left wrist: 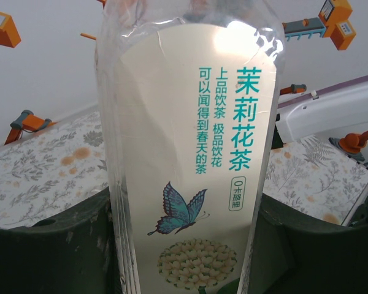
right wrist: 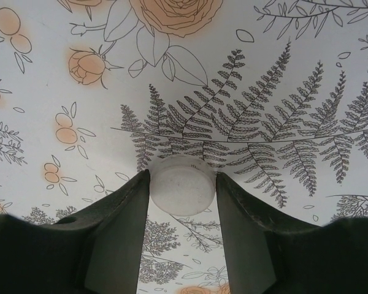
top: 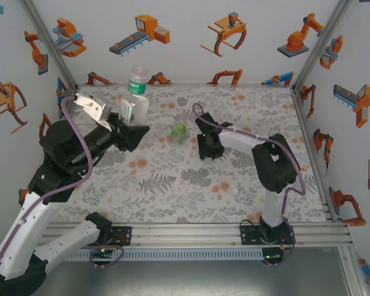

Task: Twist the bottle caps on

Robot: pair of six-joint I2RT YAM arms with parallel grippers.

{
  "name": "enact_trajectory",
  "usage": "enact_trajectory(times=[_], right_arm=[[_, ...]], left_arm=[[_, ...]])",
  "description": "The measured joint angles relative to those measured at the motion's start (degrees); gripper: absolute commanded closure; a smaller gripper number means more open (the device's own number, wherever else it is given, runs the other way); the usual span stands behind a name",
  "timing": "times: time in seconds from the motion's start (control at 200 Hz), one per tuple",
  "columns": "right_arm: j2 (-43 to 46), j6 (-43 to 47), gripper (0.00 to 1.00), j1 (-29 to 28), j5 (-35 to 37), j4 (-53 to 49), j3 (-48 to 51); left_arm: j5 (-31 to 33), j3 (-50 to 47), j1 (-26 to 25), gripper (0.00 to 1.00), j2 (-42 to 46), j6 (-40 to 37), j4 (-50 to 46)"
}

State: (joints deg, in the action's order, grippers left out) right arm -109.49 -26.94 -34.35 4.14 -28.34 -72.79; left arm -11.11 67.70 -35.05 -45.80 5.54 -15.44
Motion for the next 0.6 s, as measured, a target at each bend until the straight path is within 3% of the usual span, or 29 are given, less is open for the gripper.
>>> enact_trajectory(times=[0.601], right_arm=[[0.00,0.00,0.52,-1.16,0.46,0.09,0.02]], left_arm=[[0.02,0.00,0.00,0.95,-0.42,0.20,0.00]])
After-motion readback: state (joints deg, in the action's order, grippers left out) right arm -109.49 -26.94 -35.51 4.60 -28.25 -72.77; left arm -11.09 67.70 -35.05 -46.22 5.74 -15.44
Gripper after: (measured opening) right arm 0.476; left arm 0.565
